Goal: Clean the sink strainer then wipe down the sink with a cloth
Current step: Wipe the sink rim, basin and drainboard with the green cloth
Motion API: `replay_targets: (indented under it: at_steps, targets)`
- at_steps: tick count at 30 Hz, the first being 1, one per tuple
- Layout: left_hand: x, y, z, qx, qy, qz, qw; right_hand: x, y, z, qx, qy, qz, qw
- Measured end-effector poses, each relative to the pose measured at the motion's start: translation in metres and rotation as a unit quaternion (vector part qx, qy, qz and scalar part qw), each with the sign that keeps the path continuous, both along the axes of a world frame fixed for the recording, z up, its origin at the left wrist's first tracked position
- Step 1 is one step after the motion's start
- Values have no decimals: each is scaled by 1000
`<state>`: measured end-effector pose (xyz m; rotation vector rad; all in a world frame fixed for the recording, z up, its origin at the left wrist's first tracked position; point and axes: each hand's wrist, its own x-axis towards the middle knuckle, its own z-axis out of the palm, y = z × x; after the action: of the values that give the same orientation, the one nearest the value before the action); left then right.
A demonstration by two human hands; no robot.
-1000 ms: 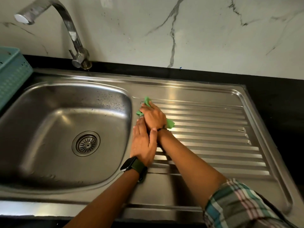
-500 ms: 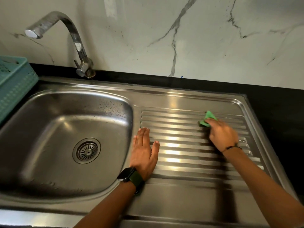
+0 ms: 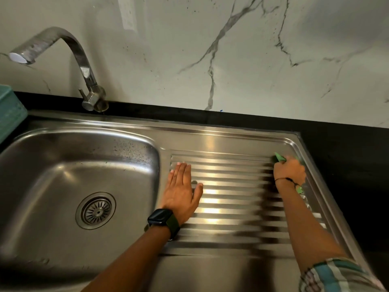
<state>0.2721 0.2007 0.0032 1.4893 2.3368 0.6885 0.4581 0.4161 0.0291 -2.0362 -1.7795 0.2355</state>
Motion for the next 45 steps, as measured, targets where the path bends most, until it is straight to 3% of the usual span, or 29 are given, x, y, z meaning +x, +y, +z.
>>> replay_targets:
  at_steps: [3, 10, 15, 20, 23, 29, 32, 36, 42, 44, 45]
  targets:
    - [1, 2, -1, 16, -24, 12, 999, -40, 3, 5, -41, -21, 50, 998]
    - [1, 5, -5, 88, -63, 62, 992, -166, -54, -17, -50, -20, 292, 955]
    - [0, 5, -6, 106, -84, 96, 986, -211, -71, -28, -63, -28, 514, 855]
    - [-2, 3, -4, 86, -64, 68, 992, -190, -43, -21, -28, -118, 617, 777]
    - [-2, 0, 2, 90, -77, 62, 991, -155, -22, -16, -28, -120, 555, 823]
    - [6, -29, 10, 63, -97, 37, 993, -36, 10, 1, -86, -171, 284, 940]
    - [15, -49, 12, 48, -78, 33, 995, -2, -4, 12, -113, -173, 193, 959]
    - [16, -72, 25, 71, -90, 73, 991, -7, -74, 16, -114, -208, 200, 951]
    - [-24, -131, 49, 75, -132, 177, 972, -107, -206, 23, -85, -229, 404, 882]
    - [-47, -159, 56, 73, -127, 218, 965, -153, -242, 24, -98, -182, 488, 848]
    - [-60, -174, 59, 75, -125, 236, 961, -176, -259, 24, -132, -108, 525, 834]
